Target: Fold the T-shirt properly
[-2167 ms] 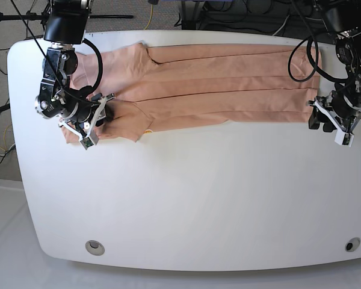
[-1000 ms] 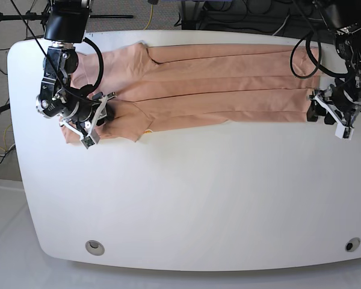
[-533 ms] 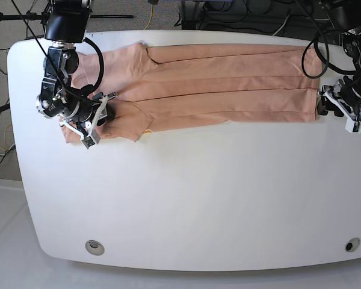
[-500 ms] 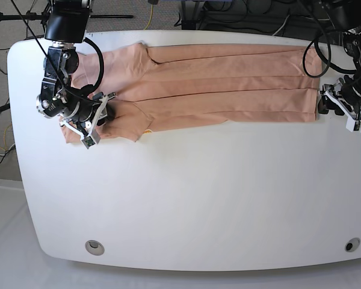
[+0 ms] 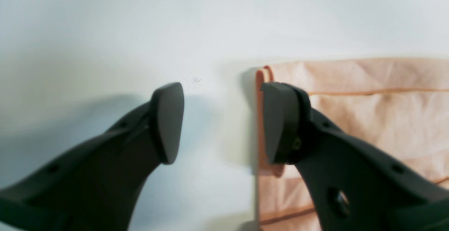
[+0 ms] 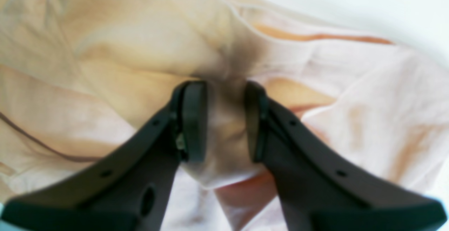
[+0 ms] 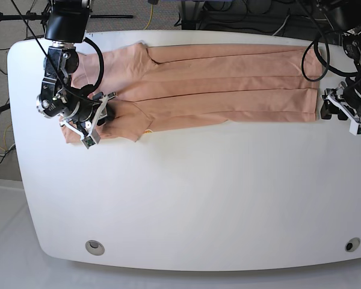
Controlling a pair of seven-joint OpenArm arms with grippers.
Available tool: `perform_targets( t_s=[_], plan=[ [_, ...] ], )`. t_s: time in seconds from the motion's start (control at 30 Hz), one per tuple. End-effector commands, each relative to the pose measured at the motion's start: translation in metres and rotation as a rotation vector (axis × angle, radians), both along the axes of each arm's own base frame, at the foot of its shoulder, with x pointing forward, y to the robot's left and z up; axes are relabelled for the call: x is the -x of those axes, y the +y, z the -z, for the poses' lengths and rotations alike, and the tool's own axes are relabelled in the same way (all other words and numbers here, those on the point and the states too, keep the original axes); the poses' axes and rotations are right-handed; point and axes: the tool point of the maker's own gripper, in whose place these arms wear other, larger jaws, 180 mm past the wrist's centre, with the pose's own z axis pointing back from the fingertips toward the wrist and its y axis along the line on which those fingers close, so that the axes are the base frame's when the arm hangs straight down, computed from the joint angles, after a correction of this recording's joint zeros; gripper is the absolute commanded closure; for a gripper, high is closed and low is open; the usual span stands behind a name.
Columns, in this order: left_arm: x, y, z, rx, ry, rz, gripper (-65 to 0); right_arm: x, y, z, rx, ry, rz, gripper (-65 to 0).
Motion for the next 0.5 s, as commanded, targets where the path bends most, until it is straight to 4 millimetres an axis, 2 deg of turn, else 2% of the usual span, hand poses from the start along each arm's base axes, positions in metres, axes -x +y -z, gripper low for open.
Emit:
perform_targets(
  t_s=[0.0, 0.3, 0.37, 0.47],
  plan=[
    [-0.009, -0.002, -0.017, -0.019, -0.058, 0.021, -32.7, -0.009, -0.005, -0.010, 0.015, -0.031, -0.004, -17.3],
    [-0.006, -0.018, -0.019, -0.009, -0.072, 0.062, -31.8, -0.009, -0.006, -0.010, 0.018, -0.029, 0.000, -17.6],
    [0.002, -0.026, -0.014, 0.044, -0.075, 0.063, -30.8, -0.007, -0.006, -0.008, 0.016, -0.023, 0.001, -18.7],
    [0.003, -0.028, -0.013, 0.071, -0.082, 0.055, -30.6, -0.007, -0.006, -0.008, 0.015, -0.024, 0.001, -18.7]
  ],
)
